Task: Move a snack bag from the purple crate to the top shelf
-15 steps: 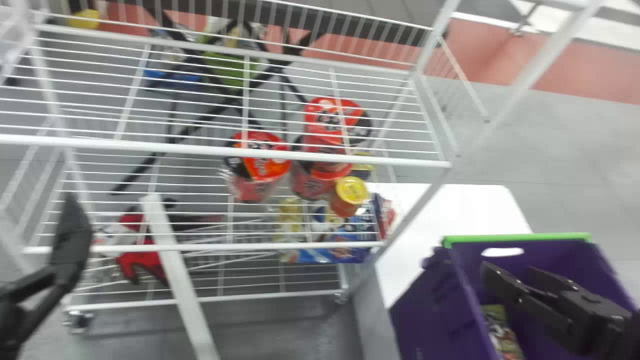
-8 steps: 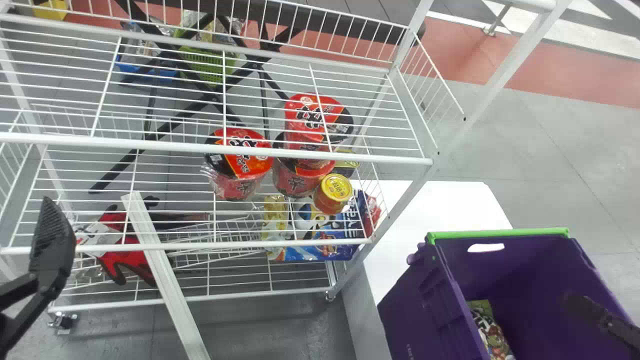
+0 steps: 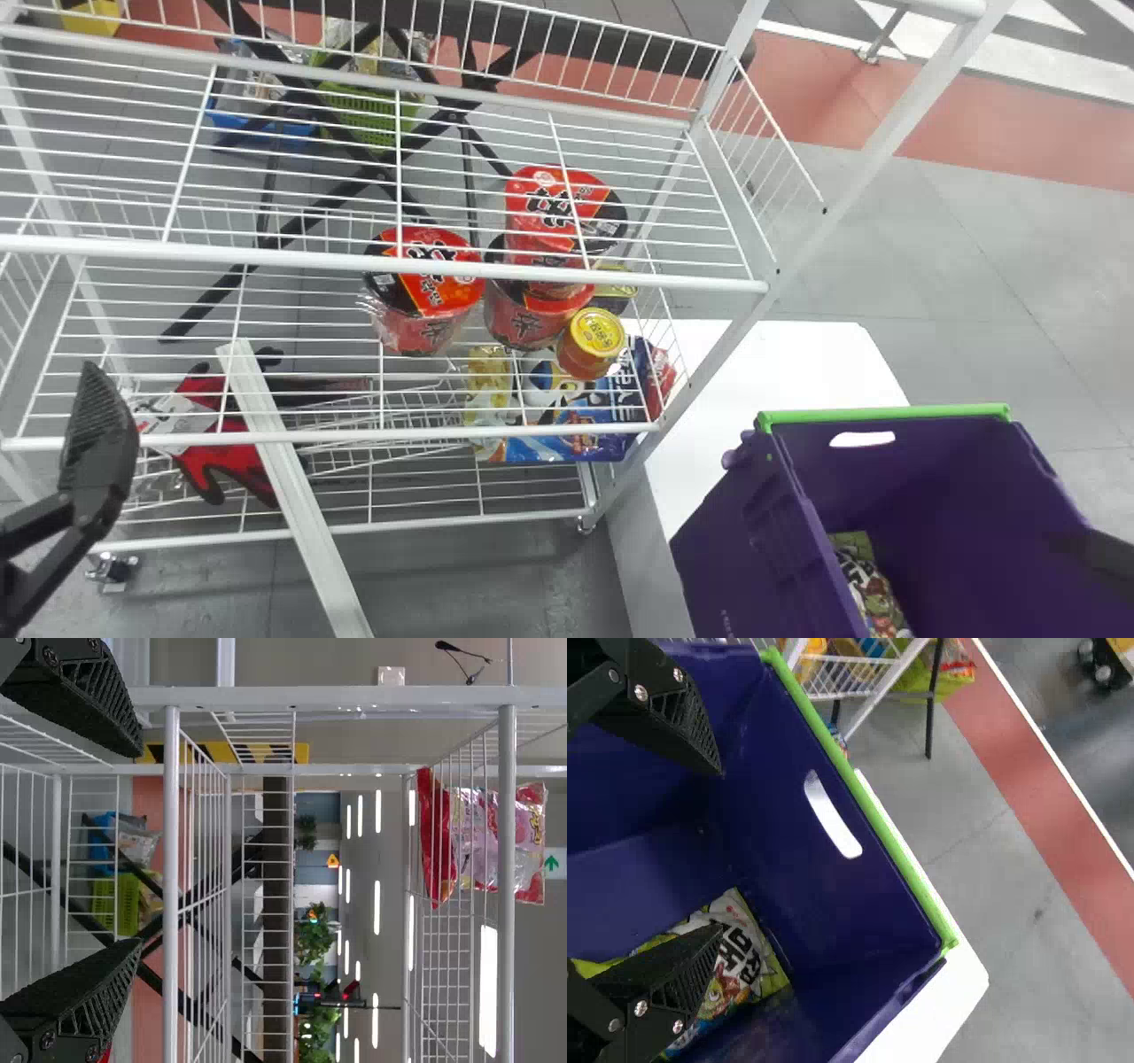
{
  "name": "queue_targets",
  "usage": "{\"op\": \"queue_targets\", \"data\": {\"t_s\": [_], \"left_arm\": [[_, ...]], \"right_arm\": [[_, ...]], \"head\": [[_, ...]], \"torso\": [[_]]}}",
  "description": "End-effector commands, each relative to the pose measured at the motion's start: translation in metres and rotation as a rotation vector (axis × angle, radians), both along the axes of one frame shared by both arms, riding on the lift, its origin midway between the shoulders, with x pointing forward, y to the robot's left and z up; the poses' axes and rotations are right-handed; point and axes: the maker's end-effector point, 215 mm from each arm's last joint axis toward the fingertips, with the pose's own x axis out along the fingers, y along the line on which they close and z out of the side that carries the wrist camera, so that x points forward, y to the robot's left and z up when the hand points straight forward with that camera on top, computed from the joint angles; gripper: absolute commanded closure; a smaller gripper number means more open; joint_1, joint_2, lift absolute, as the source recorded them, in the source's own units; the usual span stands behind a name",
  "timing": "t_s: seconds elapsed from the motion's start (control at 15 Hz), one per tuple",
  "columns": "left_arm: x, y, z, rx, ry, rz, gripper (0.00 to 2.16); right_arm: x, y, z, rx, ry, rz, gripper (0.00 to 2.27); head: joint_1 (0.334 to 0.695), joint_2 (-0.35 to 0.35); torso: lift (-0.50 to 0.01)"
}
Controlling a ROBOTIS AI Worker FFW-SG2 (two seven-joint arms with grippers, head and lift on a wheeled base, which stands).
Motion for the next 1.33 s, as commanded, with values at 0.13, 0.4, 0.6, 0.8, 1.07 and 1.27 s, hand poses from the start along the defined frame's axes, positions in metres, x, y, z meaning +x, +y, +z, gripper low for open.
{"op": "queue_targets", "data": {"t_s": [0.13, 0.4, 0.6, 0.8, 1.07, 1.27], "left_arm": [[0.001, 0.003, -0.001, 0.005, 0.001, 0.004, 0.04], [0.001, 0.006, -0.002, 0.009, 0.001, 0.009, 0.04], [0.002, 0.005, -0.002, 0.009, 0.002, 0.007, 0.04], [0.001, 0.006, -0.001, 0.009, -0.002, 0.008, 0.04], [0.001, 0.012, -0.005, 0.008, 0.005, 0.019, 0.04], [0.003, 0.013, -0.002, 0.001, -0.002, 0.019, 0.04]], "right_arm": [[0.0, -0.027, -0.02, -0.099, 0.121, 0.116, 0.17], [-0.025, -0.042, -0.048, -0.208, 0.268, 0.181, 0.16], [-0.026, -0.036, -0.078, -0.263, 0.344, 0.301, 0.14], [-0.034, -0.02, -0.117, -0.278, 0.464, 0.393, 0.12], [-0.06, -0.004, -0.163, -0.233, 0.587, 0.453, 0.04], [-0.085, -0.003, -0.188, -0.21, 0.654, 0.485, 0.04]], "head": [[0.695, -0.35], [0.695, -0.35], [0.695, -0.35], [0.695, -0.35], [0.695, -0.35], [0.695, -0.35]], "torso": [[-0.454], [-0.454], [-0.454], [-0.454], [-0.454], [-0.454]]}}
